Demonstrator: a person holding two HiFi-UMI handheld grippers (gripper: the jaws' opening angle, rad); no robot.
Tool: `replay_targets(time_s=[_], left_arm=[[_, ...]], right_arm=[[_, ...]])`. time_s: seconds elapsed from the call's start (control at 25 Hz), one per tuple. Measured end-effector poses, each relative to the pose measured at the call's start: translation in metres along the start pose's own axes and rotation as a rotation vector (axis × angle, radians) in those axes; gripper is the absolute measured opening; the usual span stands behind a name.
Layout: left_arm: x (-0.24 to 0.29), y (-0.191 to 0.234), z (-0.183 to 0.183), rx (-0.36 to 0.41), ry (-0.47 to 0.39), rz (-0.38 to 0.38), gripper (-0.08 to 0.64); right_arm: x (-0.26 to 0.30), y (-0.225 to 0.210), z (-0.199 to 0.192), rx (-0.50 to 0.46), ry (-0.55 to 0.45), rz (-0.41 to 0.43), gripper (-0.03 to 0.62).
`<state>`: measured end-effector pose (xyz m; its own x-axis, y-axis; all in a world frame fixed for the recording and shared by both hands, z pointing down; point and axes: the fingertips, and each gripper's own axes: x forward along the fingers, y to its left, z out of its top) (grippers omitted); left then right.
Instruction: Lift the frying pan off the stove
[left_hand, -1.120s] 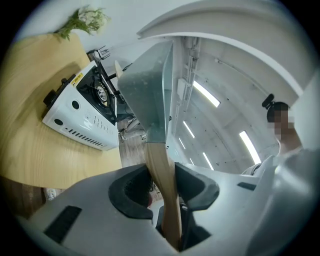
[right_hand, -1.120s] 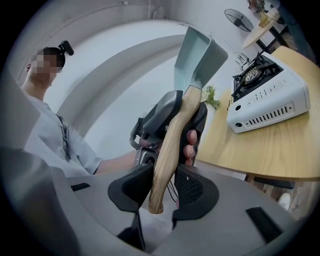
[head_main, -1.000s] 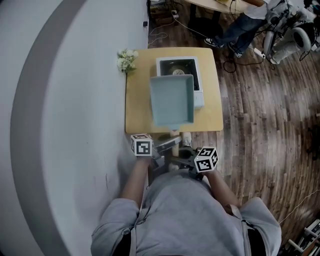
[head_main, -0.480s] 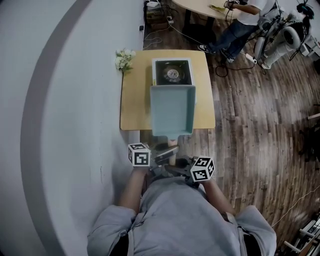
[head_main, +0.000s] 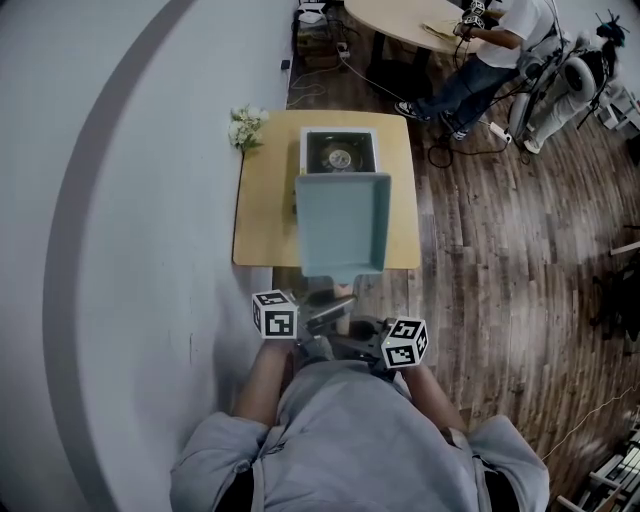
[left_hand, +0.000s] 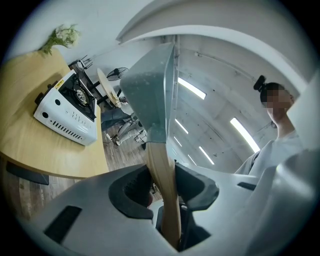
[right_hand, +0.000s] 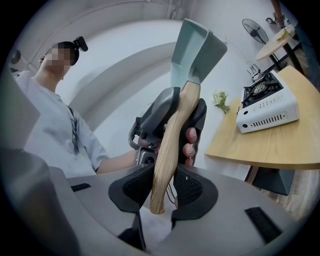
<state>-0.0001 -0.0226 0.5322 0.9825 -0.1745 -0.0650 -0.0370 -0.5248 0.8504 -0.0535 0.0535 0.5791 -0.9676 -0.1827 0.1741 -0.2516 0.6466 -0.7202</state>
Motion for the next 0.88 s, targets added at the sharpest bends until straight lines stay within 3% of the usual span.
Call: replay_targets(time_s=[0.36, 0.56, 0.88], left_arm=[[0.014, -0.003, -0.017, 0.012, 0.006, 0.031, 0.124], [0.001, 0.003, -0.001, 0.001, -0.002, 0.024, 0.124], [0.016, -0.008, -0.020, 0.015, 0.001, 0.038, 0.124]], right_arm=[[-0.017, 0.002, -0.012, -0.003, 0.017, 0.025, 0.112], [-0.001, -0.002, -0.001, -0.004, 0.027, 0.018, 0.112], [-0.022, 0.006, -0.014, -0.012, 0.028, 0.031, 0.112]])
